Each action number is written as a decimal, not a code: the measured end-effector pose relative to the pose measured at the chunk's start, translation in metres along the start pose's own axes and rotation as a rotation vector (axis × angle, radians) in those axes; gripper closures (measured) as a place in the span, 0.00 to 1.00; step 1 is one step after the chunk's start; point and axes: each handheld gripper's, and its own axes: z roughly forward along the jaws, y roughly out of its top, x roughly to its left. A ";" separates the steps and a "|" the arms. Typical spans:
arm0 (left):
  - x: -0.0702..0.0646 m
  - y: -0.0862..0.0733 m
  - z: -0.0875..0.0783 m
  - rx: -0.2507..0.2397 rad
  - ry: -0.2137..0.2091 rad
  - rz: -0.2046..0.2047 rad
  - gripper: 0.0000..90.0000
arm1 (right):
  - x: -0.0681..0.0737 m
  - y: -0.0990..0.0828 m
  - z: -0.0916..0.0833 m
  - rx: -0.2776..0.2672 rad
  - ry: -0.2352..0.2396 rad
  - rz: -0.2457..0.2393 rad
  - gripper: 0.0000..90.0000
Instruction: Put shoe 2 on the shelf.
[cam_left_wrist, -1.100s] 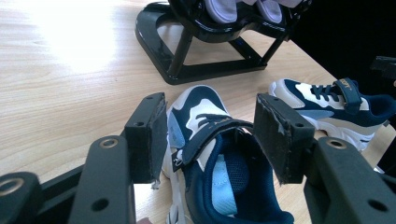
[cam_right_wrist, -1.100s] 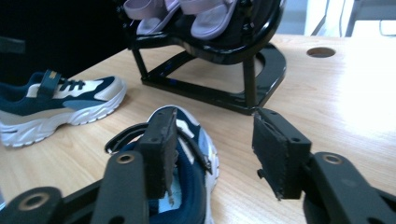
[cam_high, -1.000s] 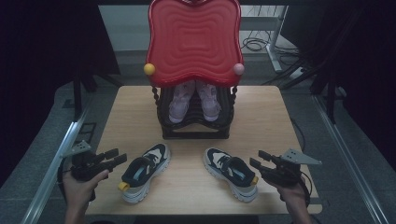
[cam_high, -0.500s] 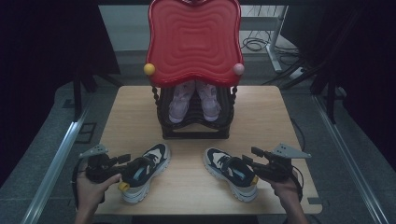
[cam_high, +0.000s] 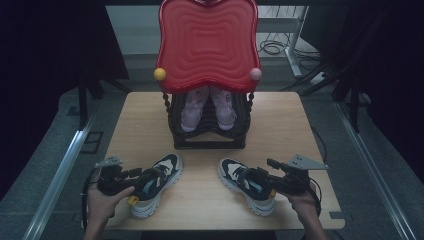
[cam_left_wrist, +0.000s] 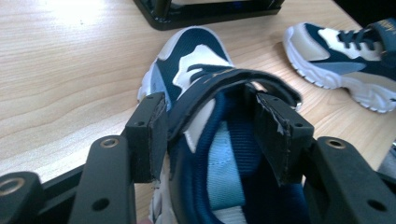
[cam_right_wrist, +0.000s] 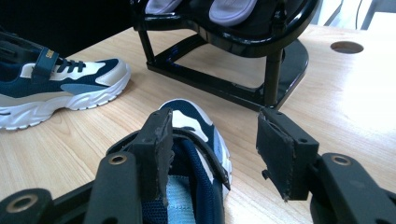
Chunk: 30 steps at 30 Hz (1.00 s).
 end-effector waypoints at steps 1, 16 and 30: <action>0.001 0.000 0.000 0.001 -0.005 -0.005 0.52 | 0.000 0.000 0.001 0.005 0.004 0.001 0.52; 0.010 -0.004 0.007 0.054 0.006 0.002 0.72 | -0.003 0.001 0.014 0.067 0.029 -0.015 0.53; 0.009 -0.004 0.007 0.055 0.014 0.013 0.75 | -0.007 0.007 0.028 0.246 0.147 -0.046 0.57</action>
